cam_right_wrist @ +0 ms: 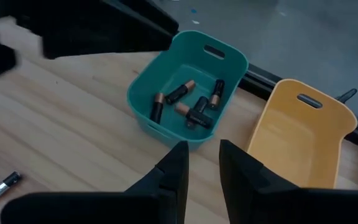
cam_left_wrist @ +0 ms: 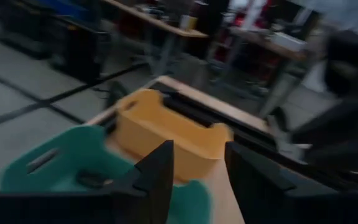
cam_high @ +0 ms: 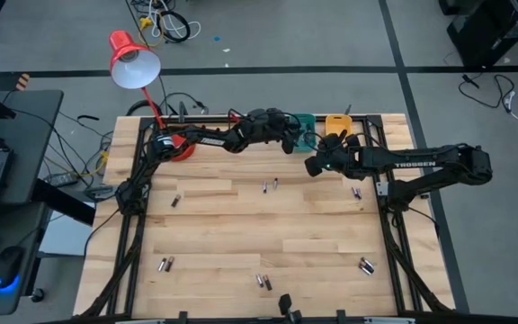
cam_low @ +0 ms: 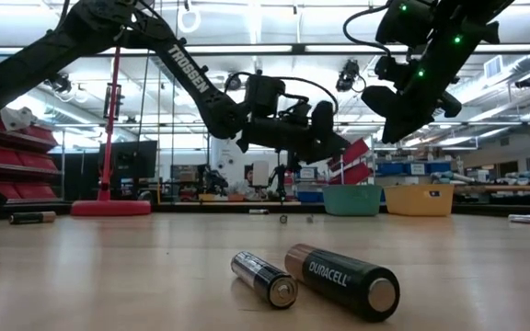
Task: Sort batteries
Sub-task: Put the black battery into the green bin
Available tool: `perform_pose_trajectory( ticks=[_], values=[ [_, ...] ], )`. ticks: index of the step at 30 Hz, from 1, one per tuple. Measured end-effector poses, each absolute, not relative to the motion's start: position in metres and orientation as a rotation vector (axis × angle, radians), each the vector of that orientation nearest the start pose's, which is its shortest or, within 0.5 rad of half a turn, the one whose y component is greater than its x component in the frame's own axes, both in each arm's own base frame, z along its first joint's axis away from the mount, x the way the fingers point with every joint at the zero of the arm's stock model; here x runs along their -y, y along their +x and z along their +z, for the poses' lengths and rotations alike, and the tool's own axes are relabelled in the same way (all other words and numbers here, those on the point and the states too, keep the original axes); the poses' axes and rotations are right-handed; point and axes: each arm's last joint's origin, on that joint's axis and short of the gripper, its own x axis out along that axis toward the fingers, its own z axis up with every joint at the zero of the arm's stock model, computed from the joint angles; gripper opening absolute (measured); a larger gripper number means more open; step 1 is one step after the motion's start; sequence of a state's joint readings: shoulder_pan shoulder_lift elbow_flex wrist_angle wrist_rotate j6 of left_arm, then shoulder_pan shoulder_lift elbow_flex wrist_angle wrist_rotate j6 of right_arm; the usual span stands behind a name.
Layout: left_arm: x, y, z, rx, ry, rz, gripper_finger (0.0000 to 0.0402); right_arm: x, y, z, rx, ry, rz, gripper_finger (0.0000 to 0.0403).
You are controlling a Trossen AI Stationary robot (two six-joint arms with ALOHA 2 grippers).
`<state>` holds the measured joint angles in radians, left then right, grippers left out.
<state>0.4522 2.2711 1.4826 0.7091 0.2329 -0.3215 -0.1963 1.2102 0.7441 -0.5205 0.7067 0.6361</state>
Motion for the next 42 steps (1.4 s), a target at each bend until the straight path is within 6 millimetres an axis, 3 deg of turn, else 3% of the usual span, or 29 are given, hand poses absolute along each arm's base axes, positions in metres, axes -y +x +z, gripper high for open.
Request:
perform_pose_trajectory(
  ticks=[10, 20, 26, 34, 42],
  values=[
    [-0.205, 0.439, 0.205, -0.185, -0.299, 0.086, 0.0183, 0.062, 0.214, 0.219, -0.678, 0.278, -1.095, 0.0077],
    [-0.177, 0.397, 0.226, -0.681, -0.239, 0.033, 0.0182, 0.059, 0.214, 0.219, -0.694, 0.265, -1.084, 0.0079],
    [-0.140, 0.360, 0.213, -0.994, -0.196, 0.099, 0.0182, 0.054, 0.213, 0.214, -0.724, 0.244, -1.063, 0.0080],
    [-0.104, 0.307, 0.205, -0.989, -0.265, 0.237, 0.0181, 0.052, 0.210, 0.197, -0.690, 0.252, -1.062, 0.0081],
    [-0.078, 0.254, 0.193, -0.998, -0.359, 0.374, 0.0181, 0.052, 0.213, 0.193, -0.629, 0.280, -1.039, 0.0084]
  ],
)
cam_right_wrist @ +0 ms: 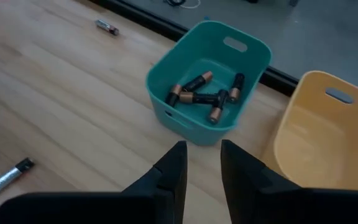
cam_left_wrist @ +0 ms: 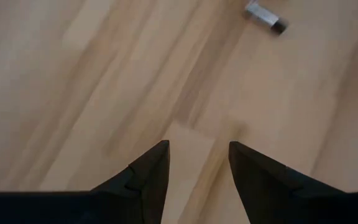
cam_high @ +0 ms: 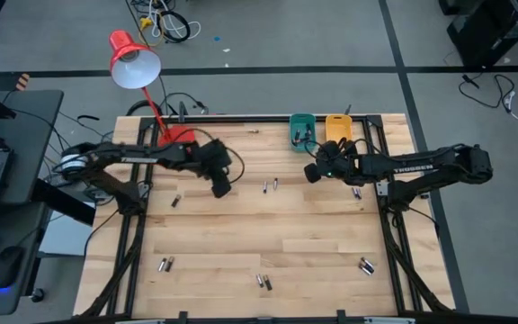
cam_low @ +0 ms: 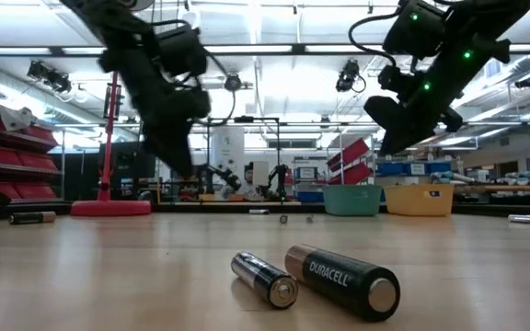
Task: Sort batteries
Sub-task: Put the black battery into the green bin
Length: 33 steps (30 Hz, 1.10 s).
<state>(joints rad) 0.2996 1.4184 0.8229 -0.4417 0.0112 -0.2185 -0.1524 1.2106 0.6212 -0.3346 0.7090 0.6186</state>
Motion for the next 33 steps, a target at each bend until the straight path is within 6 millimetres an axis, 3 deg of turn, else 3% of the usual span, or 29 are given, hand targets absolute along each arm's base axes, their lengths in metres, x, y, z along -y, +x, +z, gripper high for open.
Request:
perform_pose_trajectory(
  ticks=[8, 13, 16, 22, 26, 33],
  values=[
    [-0.060, 0.219, 0.164, -1.126, -0.475, 0.460, 0.0181, 0.050, 0.225, 0.199, -0.506, 0.312, -0.945, 0.0084],
    [-0.052, 0.207, 0.152, -1.227, -0.474, 0.461, 0.0181, 0.045, 0.261, 0.205, -0.353, 0.296, -0.578, 0.0084],
    [-0.050, 0.203, 0.151, -1.273, -0.506, 0.490, 0.0181, 0.043, 0.277, 0.197, -0.317, 0.283, -0.471, 0.0084],
    [-0.042, 0.187, 0.148, -1.448, -0.532, 0.547, 0.0181, 0.049, 0.292, 0.168, -0.399, 0.289, -0.503, 0.0089],
    [-0.043, 0.184, 0.149, -1.471, -0.504, 0.584, 0.0181, 0.055, 0.295, 0.153, -0.430, 0.320, -0.533, 0.0096],
    [-0.044, 0.183, 0.149, -1.480, -0.471, 0.611, 0.0181, 0.062, 0.298, 0.150, -0.401, 0.353, -0.532, 0.0107]
  ],
)
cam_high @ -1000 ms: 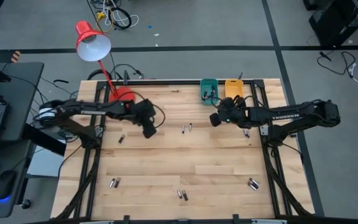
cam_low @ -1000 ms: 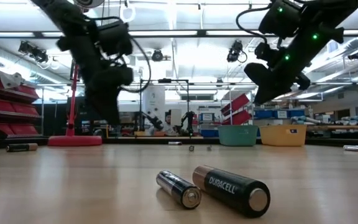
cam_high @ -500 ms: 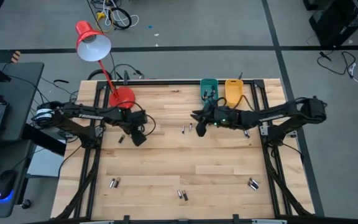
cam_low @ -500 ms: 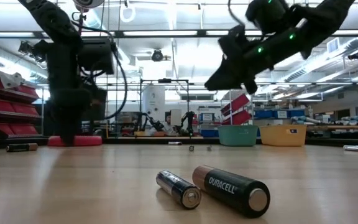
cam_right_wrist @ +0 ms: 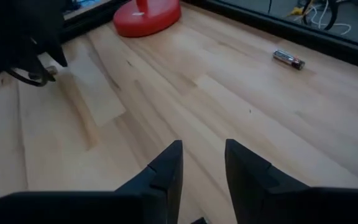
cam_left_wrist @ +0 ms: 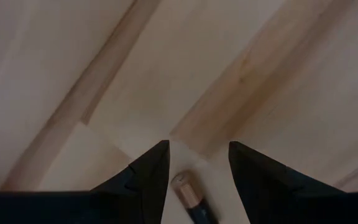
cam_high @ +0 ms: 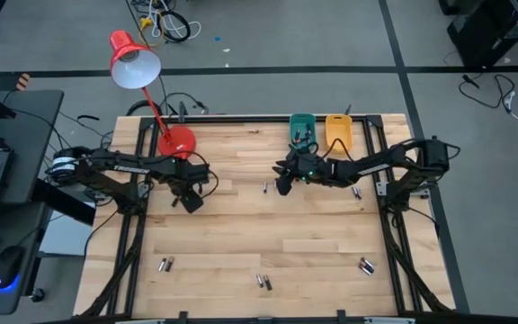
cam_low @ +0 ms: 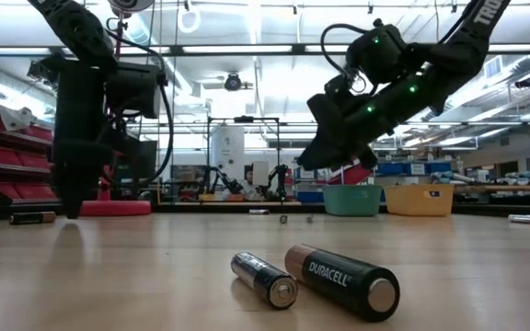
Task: Sort batteries
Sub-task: Put the black battery into the green bin
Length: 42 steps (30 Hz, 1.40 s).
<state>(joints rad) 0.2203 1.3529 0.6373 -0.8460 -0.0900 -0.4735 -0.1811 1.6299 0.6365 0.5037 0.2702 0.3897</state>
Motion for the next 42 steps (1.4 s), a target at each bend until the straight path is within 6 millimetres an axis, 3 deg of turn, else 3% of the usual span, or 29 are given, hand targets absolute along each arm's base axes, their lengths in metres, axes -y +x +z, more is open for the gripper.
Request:
perform_pose_trajectory(
  ticks=[10, 21, 24, 31, 38, 42],
  values=[
    [-0.040, 0.171, 0.150, -1.599, -0.481, 0.655, 0.0181, 0.075, 0.299, 0.157, -0.319, 0.341, -0.529, 0.0112],
    [-0.034, 0.156, 0.127, -1.595, -0.607, 0.651, 0.0177, 0.077, 0.298, 0.157, -0.324, 0.350, -0.503, 0.0114],
    [-0.035, 0.159, 0.129, -1.583, -0.607, 0.660, 0.0155, 0.077, 0.298, 0.157, -0.324, 0.350, -0.502, 0.0115],
    [-0.037, 0.167, 0.135, -1.531, -0.563, 0.641, 0.0059, 0.075, 0.299, 0.156, -0.334, 0.369, -0.459, 0.0112],
    [-0.040, 0.171, 0.136, -1.478, -0.521, 0.669, 0.0056, 0.073, 0.300, 0.158, -0.318, 0.388, -0.452, 0.0112],
    [-0.044, 0.182, 0.144, -1.397, -0.458, 0.685, 0.0076, 0.073, 0.301, 0.160, -0.285, 0.435, -0.456, 0.0115]
  ],
)
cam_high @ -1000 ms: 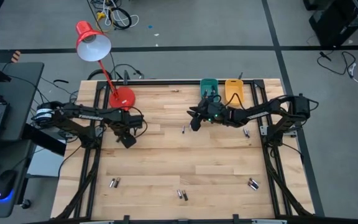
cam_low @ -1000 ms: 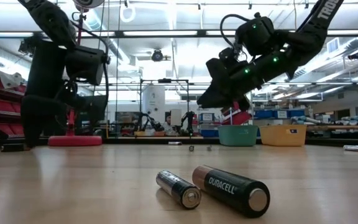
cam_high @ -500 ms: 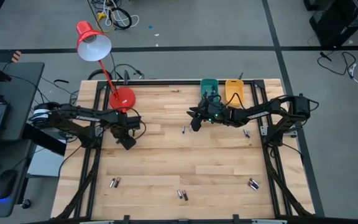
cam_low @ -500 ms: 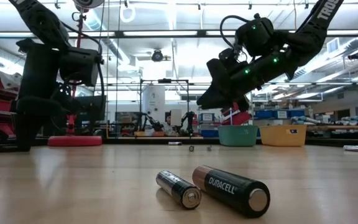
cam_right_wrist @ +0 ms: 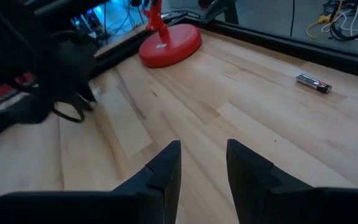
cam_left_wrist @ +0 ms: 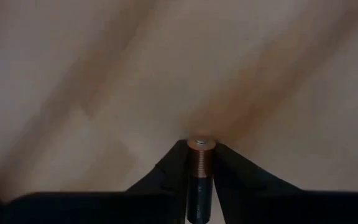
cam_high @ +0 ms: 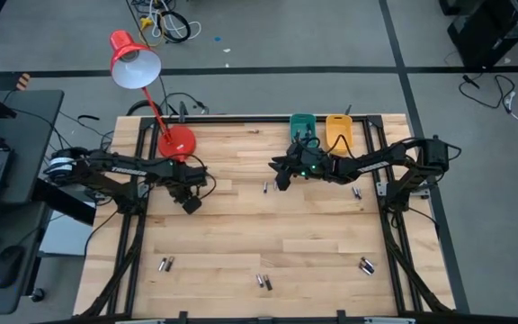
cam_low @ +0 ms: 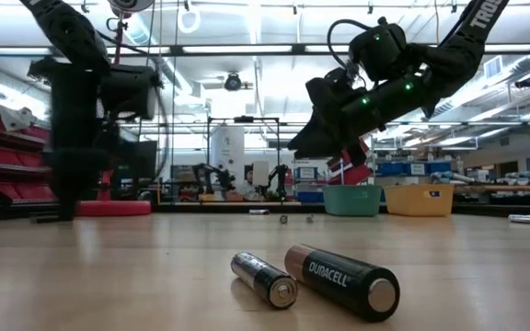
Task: Sort batteries
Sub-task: Put the black battery into the green bin
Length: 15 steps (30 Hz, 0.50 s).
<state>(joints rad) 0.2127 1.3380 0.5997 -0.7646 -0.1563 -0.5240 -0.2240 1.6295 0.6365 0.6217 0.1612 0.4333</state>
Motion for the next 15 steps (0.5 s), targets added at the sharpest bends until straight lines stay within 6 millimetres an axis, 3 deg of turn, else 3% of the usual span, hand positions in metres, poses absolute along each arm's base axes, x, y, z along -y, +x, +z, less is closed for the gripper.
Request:
perform_pose_trajectory(
  ticks=[8, 15],
  values=[
    [-0.056, 0.227, 0.175, -1.016, -0.360, 0.579, 0.0065, 0.065, 0.303, 0.162, -0.266, 0.442, -0.426, 0.0121],
    [-0.068, 0.252, 0.199, -0.738, -0.286, 0.499, 0.0065, 0.057, 0.305, 0.162, -0.267, 0.471, -0.400, 0.0120]
  ],
)
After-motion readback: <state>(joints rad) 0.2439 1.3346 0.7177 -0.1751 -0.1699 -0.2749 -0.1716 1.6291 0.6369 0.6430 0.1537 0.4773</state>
